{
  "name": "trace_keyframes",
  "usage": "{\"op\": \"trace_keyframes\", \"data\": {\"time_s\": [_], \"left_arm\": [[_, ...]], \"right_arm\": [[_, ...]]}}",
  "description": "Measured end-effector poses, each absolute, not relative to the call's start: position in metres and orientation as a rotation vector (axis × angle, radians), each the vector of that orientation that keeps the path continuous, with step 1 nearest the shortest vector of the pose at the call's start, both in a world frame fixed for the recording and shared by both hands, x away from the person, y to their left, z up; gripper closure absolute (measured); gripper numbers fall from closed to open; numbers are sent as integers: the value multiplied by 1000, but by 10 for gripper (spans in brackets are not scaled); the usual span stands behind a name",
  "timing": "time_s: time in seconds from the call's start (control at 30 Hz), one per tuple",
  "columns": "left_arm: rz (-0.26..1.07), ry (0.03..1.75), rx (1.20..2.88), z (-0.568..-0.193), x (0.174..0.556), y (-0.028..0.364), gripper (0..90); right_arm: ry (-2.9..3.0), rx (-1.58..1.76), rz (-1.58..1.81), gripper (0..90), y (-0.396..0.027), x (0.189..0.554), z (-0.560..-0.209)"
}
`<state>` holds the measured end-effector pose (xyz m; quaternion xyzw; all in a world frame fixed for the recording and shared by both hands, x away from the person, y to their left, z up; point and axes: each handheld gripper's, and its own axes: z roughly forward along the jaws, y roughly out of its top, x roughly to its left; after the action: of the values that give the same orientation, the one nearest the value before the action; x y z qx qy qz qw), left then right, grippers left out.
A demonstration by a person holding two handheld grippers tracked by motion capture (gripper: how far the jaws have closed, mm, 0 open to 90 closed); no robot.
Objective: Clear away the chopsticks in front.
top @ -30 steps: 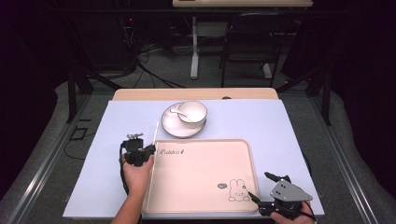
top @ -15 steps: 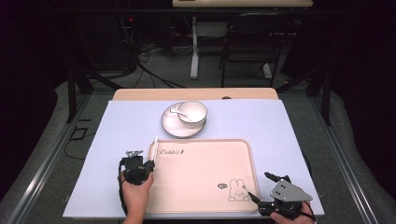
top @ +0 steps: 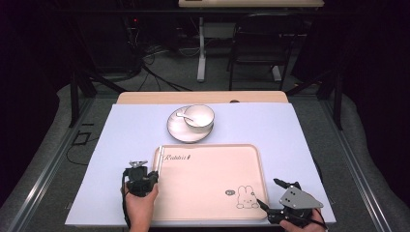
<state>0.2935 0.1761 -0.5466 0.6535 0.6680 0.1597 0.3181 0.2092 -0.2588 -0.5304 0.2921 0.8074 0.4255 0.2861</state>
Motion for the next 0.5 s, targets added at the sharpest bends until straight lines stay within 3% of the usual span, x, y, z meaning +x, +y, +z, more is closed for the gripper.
{"op": "trace_keyframes", "data": {"time_s": [0.5], "left_arm": [[412, 1775, 1700, -551, 297, 178, 834]], "right_arm": [[2159, 777, 1136, 170, -259, 209, -530]]}}
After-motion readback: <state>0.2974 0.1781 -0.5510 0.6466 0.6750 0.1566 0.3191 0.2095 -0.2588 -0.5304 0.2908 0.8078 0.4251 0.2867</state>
